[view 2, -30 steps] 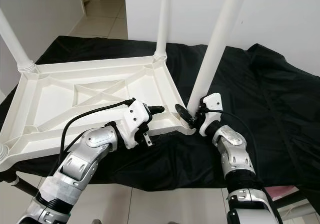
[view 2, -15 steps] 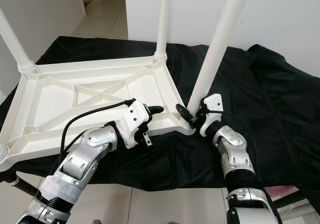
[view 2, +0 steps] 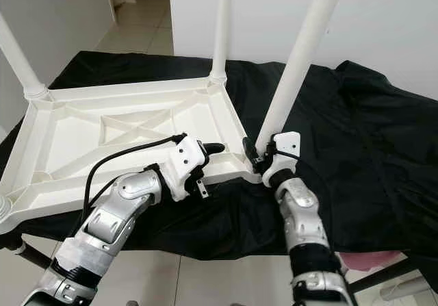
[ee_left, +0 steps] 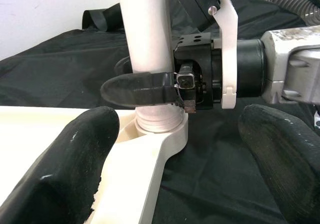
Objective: Building children table
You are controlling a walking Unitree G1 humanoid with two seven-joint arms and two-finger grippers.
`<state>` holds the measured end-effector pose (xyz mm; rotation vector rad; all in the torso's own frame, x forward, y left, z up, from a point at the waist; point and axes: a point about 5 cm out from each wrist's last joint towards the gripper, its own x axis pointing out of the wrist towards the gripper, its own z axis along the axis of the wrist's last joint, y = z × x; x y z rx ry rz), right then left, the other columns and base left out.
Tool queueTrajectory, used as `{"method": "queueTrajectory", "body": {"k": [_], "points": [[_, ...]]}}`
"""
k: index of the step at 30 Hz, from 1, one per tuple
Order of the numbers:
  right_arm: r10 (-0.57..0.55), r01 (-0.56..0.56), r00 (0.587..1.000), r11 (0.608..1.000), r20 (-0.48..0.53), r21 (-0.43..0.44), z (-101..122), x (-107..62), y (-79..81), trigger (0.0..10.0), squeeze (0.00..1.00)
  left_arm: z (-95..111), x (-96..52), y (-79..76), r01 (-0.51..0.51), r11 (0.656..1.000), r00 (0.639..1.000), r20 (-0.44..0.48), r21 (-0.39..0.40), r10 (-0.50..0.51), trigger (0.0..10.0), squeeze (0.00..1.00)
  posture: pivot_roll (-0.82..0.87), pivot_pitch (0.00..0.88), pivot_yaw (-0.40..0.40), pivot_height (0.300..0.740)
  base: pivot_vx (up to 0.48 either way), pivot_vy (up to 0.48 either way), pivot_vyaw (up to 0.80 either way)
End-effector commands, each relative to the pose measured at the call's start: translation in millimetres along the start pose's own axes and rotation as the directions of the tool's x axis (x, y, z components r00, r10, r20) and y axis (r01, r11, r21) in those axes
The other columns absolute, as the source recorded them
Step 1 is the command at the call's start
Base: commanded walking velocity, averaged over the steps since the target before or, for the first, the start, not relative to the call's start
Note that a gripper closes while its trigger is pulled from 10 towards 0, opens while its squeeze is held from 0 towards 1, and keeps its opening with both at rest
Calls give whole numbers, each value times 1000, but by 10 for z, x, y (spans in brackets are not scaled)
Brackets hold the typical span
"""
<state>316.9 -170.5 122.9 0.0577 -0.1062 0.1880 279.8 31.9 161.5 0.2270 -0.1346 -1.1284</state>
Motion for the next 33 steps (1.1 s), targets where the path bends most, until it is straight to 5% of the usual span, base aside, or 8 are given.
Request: {"method": "queueTrajectory", "body": {"k": [1, 6, 11, 21, 22, 25, 26, 33], "points": [[-126, 128, 990, 992, -68, 20, -147, -94, -69, 10000, 0, -36, -6, 33, -65, 998, 998, -12, 8, 65, 10000, 0, -31, 0, -23, 740, 0, 0, 0], [-167, 168, 984, 986, -66, 12, -147, -114, -54, 10000, 0, -43, -6, 34, -66, 998, 998, -12, 9, 66, 10000, 0, -29, 0, -24, 740, 0, 0, 0], [-474, 479, 877, 875, -75, 74, -154, -164, 91, 10000, 0, -52, -13, 58, -80, 997, 997, -15, 17, 80, 10000, 0, -18, 0, -22, 740, 0, 0, 0], [-454, 456, 890, 888, -42, 64, -97, -146, 120, 10000, 0, -57, -7, 91, -87, 996, 996, -15, 22, 88, 10000, 0, -20, 0, -21, 740, 0, 0, 0], [-441, 442, 897, 894, -27, 69, -71, -134, 115, 10000, 376, -54, -4, 104, -90, 996, 996, -14, 22, 90, 10000, 0, -21, 0, -22, 740, 0, 0, 0], [-430, 430, 903, 900, -15, 76, -46, -122, 108, 10000, 376, -48, 0, 112, -92, 996, 996, -11, 22, 92, 10000, 0, -21, 0, -23, 740, 0, 0, 0], [-422, 420, 907, 905, 6, 61, -8, -123, 91, 10000, 1000, -36, 3, 116, -97, 995, 995, -5, 23, 97, 10000, 0, -19, 0, -32, 740, 0, 0, 0], [-349, 347, 935, 937, 67, 37, 93, -131, 47, 10000, 1000, -28, 3, 97, -106, 994, 994, 2, 20, 105, 10000, 0, -13, 0, -47, 740, 0, 0, 0]]}}
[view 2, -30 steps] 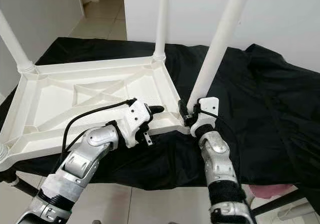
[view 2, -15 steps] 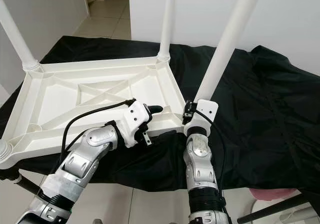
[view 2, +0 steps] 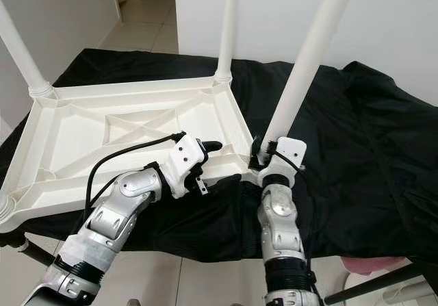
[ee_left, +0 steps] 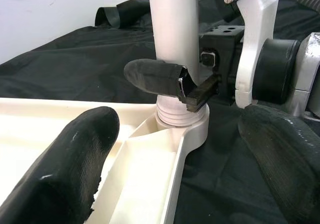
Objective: Building children table
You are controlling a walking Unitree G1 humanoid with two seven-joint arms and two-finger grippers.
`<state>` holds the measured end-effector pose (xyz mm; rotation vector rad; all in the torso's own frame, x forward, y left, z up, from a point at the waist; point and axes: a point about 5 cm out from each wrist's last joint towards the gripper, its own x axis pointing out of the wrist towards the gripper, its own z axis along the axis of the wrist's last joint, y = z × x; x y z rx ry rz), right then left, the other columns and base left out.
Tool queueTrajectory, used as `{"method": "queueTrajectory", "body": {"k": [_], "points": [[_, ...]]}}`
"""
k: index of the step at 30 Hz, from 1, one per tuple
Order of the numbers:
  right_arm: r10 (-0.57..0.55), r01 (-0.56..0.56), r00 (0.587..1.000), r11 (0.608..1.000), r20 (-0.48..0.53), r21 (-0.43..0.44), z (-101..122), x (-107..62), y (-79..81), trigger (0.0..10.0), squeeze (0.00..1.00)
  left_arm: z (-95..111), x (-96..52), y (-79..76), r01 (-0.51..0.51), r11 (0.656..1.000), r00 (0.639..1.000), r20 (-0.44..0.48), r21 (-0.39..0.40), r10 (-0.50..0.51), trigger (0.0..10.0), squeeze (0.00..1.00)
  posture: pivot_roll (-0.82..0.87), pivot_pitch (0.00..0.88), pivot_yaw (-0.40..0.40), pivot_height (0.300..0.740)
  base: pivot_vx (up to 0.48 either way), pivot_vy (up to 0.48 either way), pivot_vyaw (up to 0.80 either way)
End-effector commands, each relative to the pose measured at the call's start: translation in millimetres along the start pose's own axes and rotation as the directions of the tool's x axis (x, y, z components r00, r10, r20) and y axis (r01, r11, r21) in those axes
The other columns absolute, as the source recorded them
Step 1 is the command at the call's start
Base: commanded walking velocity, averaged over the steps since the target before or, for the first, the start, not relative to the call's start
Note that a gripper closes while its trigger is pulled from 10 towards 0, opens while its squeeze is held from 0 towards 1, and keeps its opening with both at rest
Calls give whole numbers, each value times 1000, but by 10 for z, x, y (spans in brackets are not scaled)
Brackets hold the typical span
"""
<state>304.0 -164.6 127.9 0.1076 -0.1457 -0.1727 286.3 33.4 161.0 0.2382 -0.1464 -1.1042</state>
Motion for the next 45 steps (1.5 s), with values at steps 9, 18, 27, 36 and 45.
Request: {"method": "queueTrajectory", "body": {"k": [9, 18, 27, 36, 45], "points": [[189, -190, 982, 980, 32, 64, 63, -39, -40, 10000, 0, -2, -25, 19, -95, 995, 996, -3, 8, 95, 10000, 0, -6, 0, -50, 740, 0, 0, 0], [399, -399, 917, 917, 20, 8, 94, 29, -117, 10000, 0, 6, -49, -3, -32, 999, 999, -3, 18, 32, 10000, 0, -10, 0, -38, 740, 0, 0, 0], [579, -580, 814, 813, -41, -51, 96, 112, -173, 10000, 0, 19, -41, -11, 3, 1000, 1000, 1, -7, -3, 10000, 0, -14, 0, -31, 740, 0, 0, 0], [661, -667, 745, 743, -96, -61, 47, 138, -160, 10000, 0, 20, -29, -25, 11, 1000, 1000, 2, -11, -11, 10000, 0, -16, 0, -27, 740, 0, 0, 0], [705, -716, 695, 696, -145, -49, 7, 195, -298, 0, 0, 34, -43, -19, 9, 1000, 1000, 1, -9, -9, 10000, 0, -11, 0, -28, 740, 0, 0, 0]]}}
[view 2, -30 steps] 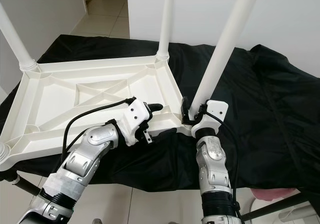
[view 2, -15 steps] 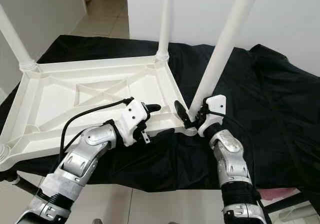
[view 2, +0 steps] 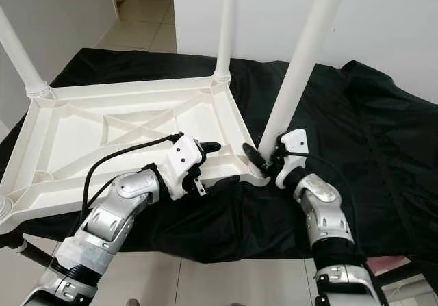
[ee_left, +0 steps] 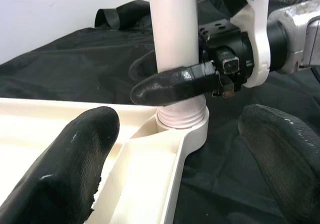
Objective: Building children table
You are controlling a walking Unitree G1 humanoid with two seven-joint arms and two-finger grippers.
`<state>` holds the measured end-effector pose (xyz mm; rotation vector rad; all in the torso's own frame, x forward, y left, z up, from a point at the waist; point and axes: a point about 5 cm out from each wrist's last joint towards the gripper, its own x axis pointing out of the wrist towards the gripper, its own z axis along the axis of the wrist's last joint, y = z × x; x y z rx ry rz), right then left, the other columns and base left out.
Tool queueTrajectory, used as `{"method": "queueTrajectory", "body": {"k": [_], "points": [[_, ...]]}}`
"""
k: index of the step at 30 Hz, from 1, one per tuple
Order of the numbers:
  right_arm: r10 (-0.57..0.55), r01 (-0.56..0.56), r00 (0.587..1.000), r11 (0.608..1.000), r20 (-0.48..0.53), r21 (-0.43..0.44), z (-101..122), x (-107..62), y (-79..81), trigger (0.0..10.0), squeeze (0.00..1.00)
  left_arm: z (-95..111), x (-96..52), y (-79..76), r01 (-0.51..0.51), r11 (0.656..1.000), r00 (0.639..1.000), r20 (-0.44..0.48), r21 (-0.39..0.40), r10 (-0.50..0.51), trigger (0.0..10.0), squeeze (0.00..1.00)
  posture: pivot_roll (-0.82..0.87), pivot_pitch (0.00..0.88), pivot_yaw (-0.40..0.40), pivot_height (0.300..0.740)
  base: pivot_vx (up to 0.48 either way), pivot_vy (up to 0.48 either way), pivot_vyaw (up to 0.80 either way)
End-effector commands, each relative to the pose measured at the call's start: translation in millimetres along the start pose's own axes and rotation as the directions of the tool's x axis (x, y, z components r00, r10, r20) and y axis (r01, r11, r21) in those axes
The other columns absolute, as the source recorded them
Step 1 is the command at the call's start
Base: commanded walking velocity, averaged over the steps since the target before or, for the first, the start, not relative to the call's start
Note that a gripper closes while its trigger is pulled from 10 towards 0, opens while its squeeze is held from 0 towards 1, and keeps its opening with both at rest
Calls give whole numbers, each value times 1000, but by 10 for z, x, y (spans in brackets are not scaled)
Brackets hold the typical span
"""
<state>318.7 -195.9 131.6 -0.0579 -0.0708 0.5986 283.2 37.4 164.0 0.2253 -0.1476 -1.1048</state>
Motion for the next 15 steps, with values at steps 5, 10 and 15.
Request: {"method": "queueTrajectory", "body": {"k": [5, 10, 15], "points": [[20, -19, 1000, 1000, -14, 14, -49, -26, -22, 0, 0, 4, 6, -17, 10, 1000, 1000, -8, 0, -10, 10000, 0, -12, 0, -26, 740, 0, 0, 0], [19, -19, 1000, 1000, -16, 21, -62, -39, -20, 0, 0, 3, 9, -17, 11, 1000, 1000, -10, 3, -11, 10000, 0, -11, 0, -26, 740, 0, 0, 0], [-48, 49, 999, 998, -18, 41, -82, -23, 30, 10000, 0, -4, 0, -34, 11, 1000, 1000, -14, 5, -11, 10000, 0, -11, 0, -31, 740, 0, 0, 0]]}}
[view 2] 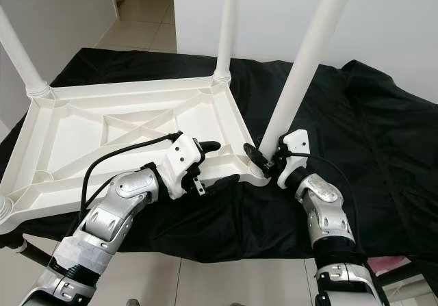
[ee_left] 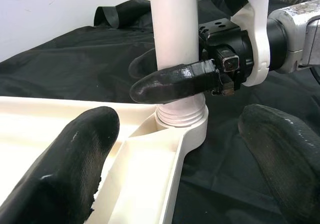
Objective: Building children table
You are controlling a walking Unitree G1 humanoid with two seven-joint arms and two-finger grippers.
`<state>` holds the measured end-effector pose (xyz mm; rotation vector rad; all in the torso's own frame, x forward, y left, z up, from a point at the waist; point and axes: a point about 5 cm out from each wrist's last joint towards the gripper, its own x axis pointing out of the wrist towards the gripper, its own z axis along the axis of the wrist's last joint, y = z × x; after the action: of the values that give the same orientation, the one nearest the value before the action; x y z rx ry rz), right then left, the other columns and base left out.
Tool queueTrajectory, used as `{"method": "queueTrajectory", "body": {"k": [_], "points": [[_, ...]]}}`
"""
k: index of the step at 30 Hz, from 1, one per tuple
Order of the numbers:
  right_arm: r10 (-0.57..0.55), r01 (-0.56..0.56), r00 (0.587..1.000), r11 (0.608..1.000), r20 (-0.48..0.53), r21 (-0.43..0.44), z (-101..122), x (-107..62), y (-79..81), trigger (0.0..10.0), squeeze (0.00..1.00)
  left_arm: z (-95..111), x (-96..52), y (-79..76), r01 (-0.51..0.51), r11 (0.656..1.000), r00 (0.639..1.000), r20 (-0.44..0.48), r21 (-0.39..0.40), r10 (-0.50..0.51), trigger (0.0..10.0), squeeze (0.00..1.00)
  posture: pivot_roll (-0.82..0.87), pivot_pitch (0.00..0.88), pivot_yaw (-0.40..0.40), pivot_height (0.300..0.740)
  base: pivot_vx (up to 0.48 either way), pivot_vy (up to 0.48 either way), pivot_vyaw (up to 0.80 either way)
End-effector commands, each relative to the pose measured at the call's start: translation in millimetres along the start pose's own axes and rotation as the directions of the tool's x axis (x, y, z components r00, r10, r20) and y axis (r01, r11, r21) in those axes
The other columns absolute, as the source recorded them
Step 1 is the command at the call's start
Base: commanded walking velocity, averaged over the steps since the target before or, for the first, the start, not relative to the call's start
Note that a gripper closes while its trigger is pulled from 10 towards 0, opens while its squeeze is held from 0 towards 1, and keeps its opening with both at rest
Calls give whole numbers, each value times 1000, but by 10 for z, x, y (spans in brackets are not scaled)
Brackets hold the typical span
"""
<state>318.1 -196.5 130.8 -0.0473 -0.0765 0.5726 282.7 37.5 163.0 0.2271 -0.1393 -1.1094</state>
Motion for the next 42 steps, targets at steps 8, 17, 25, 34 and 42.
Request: {"method": "queueTrajectory", "body": {"k": [8, 17, 25, 34, 42], "points": [[-218, 219, 976, 975, -20, 46, -64, 45, 72, 10000, 0, -14, -5, -46, 4, 1000, 1000, -14, 4, -4, 10000, 0, -12, 0, -40, 740, 0, 0, 0], [-405, 403, 914, 906, -16, 128, -28, 70, 241, 10000, 0, -19, -6, -73, 5, 1000, 1000, -15, -3, -5, 10000, 0, -7, 0, -45, 740, 0, 0, 0], [-688, 684, 725, 713, -33, 152, -58, -2, 333, 10000, 0, -37, -27, -74, 6, 1000, 1000, -22, -3, -6, 10000, 0, -8, 0, -47, 740, 0, 0, 0], [-787, 781, 614, 596, -57, 183, -46, 85, 511, 10000, 0, -39, -25, -79, 7, 1000, 1000, -22, -7, -7, 10000, 0, -13, 0, -39, 740, 0, 0, 0], [-730, 715, 684, 664, -22, 219, 9, 87, 536, 10000, 1000, -37, -12, -80, 14, 1000, 1000, -21, -4, -14, 10000, 0, -16, 0, -41, 740, 0, 0, 0]]}}
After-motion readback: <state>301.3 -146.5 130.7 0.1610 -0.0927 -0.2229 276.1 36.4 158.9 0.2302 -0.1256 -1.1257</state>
